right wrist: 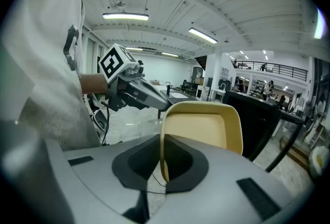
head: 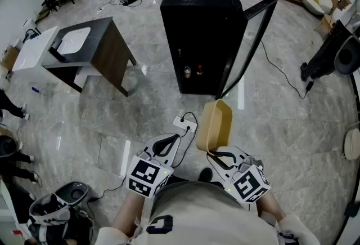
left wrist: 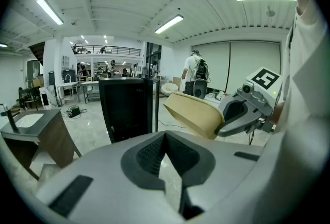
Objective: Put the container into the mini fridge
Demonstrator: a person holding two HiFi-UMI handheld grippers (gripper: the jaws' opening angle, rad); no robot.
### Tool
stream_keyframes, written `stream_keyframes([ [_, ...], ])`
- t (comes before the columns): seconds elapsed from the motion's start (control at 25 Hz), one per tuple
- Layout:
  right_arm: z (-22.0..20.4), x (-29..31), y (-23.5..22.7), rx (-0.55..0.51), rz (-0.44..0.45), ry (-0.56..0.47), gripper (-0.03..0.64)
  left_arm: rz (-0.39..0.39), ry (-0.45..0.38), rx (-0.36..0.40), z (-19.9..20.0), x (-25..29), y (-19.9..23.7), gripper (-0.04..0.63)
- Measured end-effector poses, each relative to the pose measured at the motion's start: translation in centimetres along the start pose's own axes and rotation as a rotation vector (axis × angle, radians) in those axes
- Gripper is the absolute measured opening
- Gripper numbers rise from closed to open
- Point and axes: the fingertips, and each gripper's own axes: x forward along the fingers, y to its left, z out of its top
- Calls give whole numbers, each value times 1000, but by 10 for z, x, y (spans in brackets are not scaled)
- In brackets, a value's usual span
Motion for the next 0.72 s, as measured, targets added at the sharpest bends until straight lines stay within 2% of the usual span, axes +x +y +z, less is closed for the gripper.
stream_keyframes([
  [0.24,45,58,16,-49,5,14,37,-33,-17,10,-5,-17,52,55],
  [0.36,75,89,23,-32,-36,-5,35,-40,-15,42,-10,-33,88,55],
  [0.56,102,135,32,-15,-96,27,35,-98,-34,42,-16,-53,140,55],
  [0.72,118,159,31,55,-162,18,37,-162,-30,43,-23,-58,160,55],
])
